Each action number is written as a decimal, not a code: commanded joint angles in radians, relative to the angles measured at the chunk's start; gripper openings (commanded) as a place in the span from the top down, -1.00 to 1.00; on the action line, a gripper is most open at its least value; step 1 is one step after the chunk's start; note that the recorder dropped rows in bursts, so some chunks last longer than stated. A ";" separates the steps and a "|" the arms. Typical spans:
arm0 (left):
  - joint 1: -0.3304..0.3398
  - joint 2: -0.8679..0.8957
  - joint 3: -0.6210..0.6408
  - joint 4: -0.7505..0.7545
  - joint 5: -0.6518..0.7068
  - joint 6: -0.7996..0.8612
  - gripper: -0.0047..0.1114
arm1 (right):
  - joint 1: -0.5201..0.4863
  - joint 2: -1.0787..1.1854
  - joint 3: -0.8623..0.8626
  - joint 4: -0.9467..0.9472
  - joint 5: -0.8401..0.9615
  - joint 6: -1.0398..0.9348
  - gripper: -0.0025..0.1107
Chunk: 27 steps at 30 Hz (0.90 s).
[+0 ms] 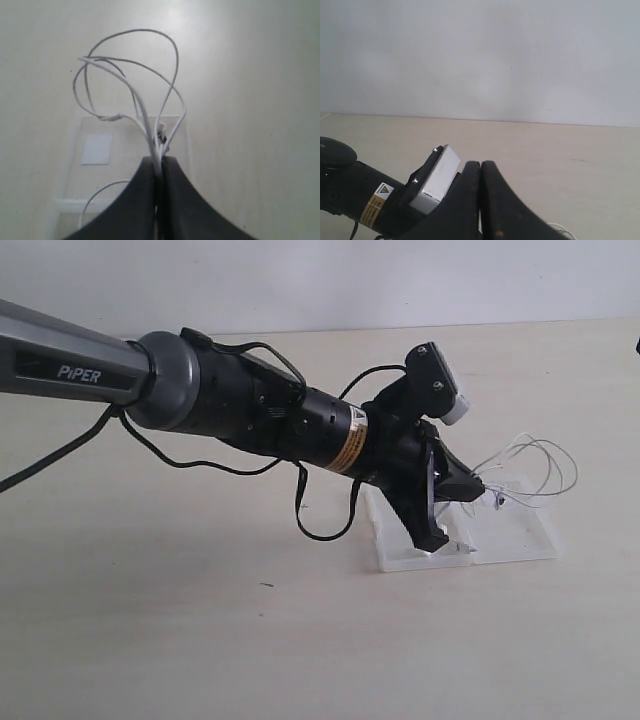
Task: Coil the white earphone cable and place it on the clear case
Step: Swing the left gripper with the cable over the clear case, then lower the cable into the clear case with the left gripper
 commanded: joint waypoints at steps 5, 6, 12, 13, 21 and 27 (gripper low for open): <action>0.004 0.040 -0.012 -0.003 0.026 0.002 0.92 | -0.004 -0.004 0.004 -0.007 0.001 -0.009 0.96; 0.004 0.040 -0.012 -0.005 0.026 0.002 0.92 | -0.004 -0.004 0.004 -0.007 0.001 -0.013 0.96; 0.004 0.042 -0.012 -0.009 0.026 0.002 0.92 | -0.004 -0.004 0.004 -0.007 0.001 -0.017 0.96; 0.004 0.042 -0.012 -0.009 0.026 0.002 0.92 | -0.004 -0.004 0.004 -0.007 0.001 -0.017 0.96; 0.004 0.055 -0.012 -0.025 0.030 -0.011 0.92 | -0.004 -0.004 0.004 -0.007 -0.001 -0.016 0.96; 0.004 0.057 -0.012 -0.025 0.038 -0.035 0.92 | -0.004 -0.004 0.004 -0.007 -0.001 -0.016 0.96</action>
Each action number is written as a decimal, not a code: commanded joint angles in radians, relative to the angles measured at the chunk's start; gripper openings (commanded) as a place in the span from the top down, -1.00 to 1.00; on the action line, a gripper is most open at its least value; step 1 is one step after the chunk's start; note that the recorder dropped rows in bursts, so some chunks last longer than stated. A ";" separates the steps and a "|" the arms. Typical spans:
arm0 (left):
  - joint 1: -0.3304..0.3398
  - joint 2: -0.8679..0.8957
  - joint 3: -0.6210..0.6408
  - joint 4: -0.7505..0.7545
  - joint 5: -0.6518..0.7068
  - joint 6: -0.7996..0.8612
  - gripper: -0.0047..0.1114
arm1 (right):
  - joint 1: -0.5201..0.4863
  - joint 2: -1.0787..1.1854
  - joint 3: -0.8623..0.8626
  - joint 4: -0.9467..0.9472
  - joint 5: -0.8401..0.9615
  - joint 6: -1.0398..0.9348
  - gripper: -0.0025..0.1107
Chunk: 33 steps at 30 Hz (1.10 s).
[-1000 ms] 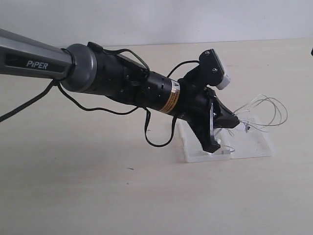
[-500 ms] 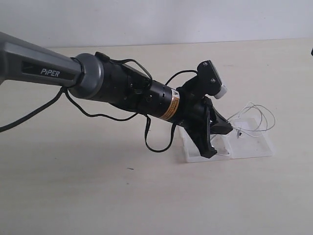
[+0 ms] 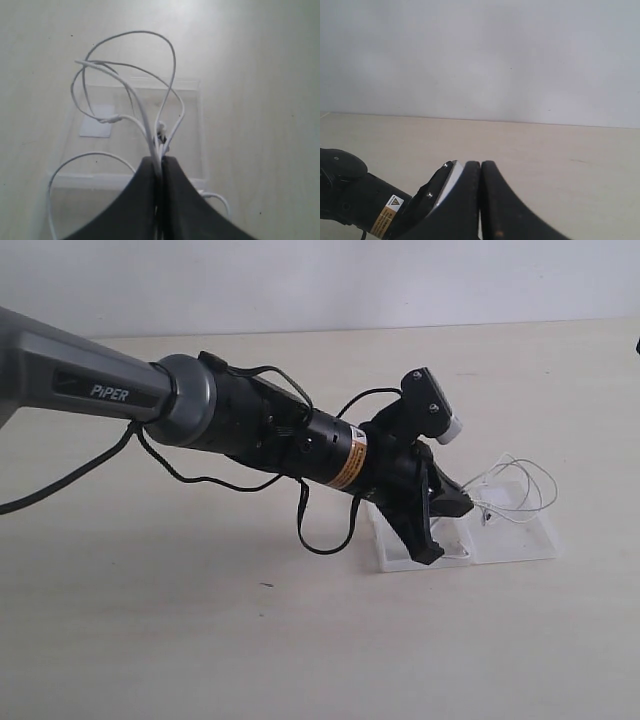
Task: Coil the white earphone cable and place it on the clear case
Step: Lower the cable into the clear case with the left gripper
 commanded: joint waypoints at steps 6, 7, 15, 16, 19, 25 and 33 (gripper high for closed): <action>0.004 0.008 -0.005 0.000 0.018 -0.042 0.92 | -0.004 -0.004 0.004 -0.007 -0.003 -0.010 0.96; 0.004 0.011 -0.005 0.013 0.018 -0.046 0.92 | -0.004 -0.004 0.004 -0.007 -0.003 -0.010 0.96; 0.004 0.015 -0.005 0.057 0.071 -0.080 0.92 | -0.004 -0.004 0.004 -0.007 -0.001 -0.010 0.96; 0.004 0.015 -0.005 0.057 0.071 -0.082 0.92 | -0.004 -0.004 0.004 -0.007 -0.001 -0.010 0.96; 0.004 0.015 -0.005 0.057 0.071 -0.082 0.92 | -0.004 -0.004 0.004 -0.007 -0.001 -0.010 0.96; 0.004 0.015 -0.005 0.072 0.067 -0.082 0.92 | -0.004 -0.004 0.004 -0.007 -0.001 -0.010 0.96; 0.004 0.015 -0.005 0.072 0.063 -0.094 0.76 | -0.004 -0.004 0.004 -0.007 -0.001 -0.010 0.96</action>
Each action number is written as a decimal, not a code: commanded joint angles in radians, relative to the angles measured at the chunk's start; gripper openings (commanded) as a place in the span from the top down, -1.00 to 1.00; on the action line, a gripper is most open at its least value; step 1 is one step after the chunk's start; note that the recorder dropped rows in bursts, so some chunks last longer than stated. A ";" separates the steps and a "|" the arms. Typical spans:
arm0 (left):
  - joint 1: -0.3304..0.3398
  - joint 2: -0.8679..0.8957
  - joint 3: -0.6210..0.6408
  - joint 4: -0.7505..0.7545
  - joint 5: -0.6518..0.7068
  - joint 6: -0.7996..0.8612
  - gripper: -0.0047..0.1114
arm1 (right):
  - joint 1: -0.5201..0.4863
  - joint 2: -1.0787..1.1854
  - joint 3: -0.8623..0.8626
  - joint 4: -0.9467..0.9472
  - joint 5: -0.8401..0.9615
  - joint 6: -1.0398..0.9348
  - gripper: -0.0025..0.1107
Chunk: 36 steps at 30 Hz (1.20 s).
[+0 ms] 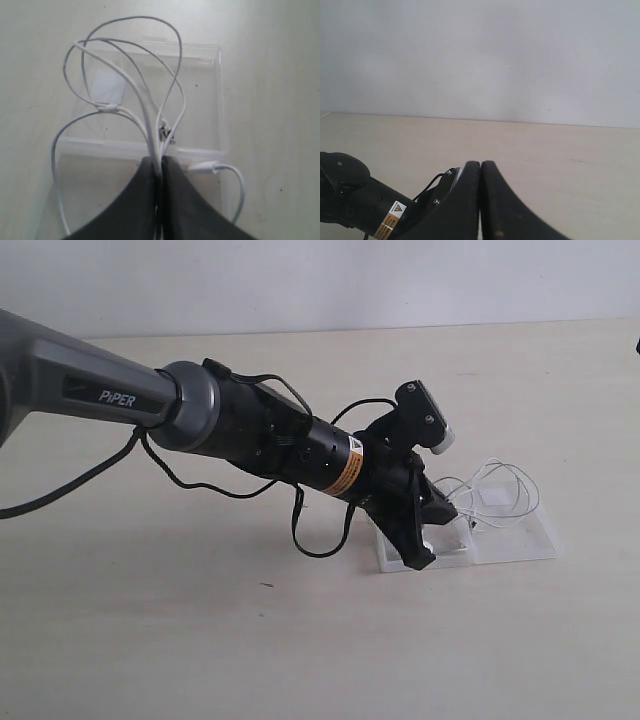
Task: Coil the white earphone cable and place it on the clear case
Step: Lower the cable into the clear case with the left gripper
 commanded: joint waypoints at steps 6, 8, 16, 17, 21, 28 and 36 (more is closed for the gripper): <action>0.004 -0.003 -0.005 0.002 0.001 -0.028 0.25 | -0.004 -0.004 0.004 -0.007 -0.001 -0.010 0.96; 0.004 -0.003 -0.005 0.002 0.001 -0.028 0.11 | -0.004 -0.004 0.004 -0.007 -0.001 -0.010 0.96; 0.004 -0.003 -0.005 0.002 0.001 -0.032 -0.04 | -0.004 -0.004 0.004 -0.007 -0.001 -0.010 0.96; 0.004 -0.003 -0.005 0.002 0.001 -0.032 -0.04 | -0.004 -0.004 0.004 -0.007 -0.001 -0.010 0.96; 0.004 -0.006 -0.005 0.002 0.001 -0.038 -0.04 | -0.004 -0.004 0.004 -0.007 0.021 -0.010 0.96; 0.004 -0.052 -0.005 0.050 0.001 -0.070 -0.19 | -0.004 -0.004 0.004 -0.007 0.030 -0.019 0.96; 0.004 -0.063 -0.005 0.059 0.019 -0.087 -0.34 | -0.004 -0.004 0.004 -0.007 0.030 -0.019 0.96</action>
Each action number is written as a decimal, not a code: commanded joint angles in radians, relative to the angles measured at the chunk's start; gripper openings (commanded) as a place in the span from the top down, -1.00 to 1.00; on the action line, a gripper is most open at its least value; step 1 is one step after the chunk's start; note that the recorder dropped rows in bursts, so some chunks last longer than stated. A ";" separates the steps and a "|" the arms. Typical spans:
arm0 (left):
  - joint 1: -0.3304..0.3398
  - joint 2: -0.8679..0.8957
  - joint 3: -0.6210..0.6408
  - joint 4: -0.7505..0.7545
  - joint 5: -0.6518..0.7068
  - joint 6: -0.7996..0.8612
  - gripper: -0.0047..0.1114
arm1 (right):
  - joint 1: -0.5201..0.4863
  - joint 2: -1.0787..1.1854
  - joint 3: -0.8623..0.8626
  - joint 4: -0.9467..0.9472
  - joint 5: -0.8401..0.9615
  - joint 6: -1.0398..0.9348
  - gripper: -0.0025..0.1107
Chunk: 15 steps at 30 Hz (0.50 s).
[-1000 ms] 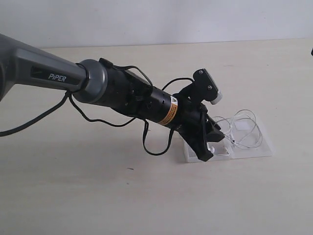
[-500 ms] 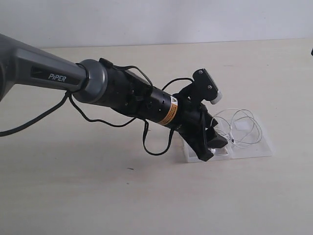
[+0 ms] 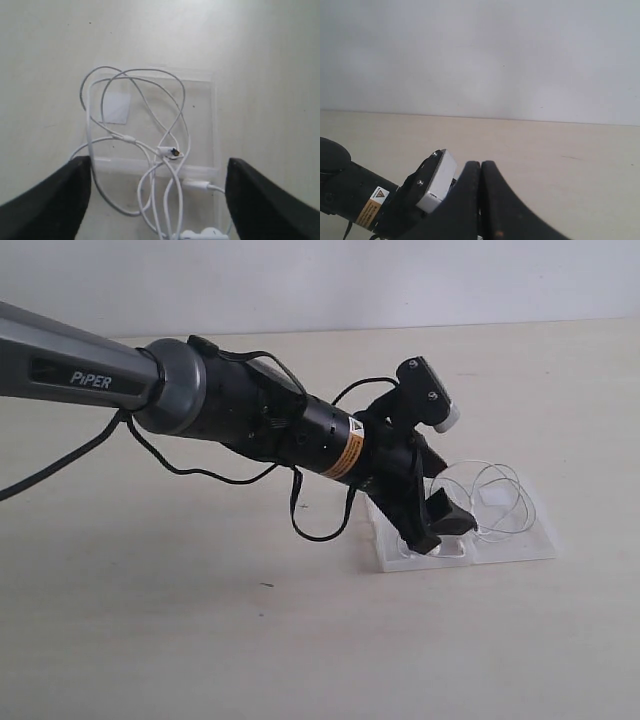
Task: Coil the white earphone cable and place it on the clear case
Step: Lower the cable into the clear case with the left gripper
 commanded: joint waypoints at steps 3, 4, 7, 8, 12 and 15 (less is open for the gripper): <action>0.004 -0.013 -0.005 0.010 0.063 -0.043 -0.33 | -0.004 -0.004 0.004 -0.007 0.006 -0.012 0.96; 0.004 -0.017 -0.005 0.010 0.090 -0.062 -0.33 | -0.004 -0.004 0.004 -0.007 0.006 -0.014 0.96; 0.008 -0.038 -0.005 0.010 0.111 -0.104 -0.33 | -0.004 -0.004 0.004 -0.007 0.006 -0.022 0.96; 0.012 -0.047 -0.005 0.010 0.111 -0.118 -0.33 | -0.004 -0.004 0.004 -0.007 0.006 -0.029 0.96; 0.023 -0.096 0.002 0.016 0.101 -0.169 -0.25 | -0.004 -0.004 0.004 -0.007 0.006 -0.036 0.96; 0.030 -0.140 0.020 0.022 0.063 -0.190 -0.01 | -0.004 -0.004 0.004 -0.007 0.006 -0.036 0.96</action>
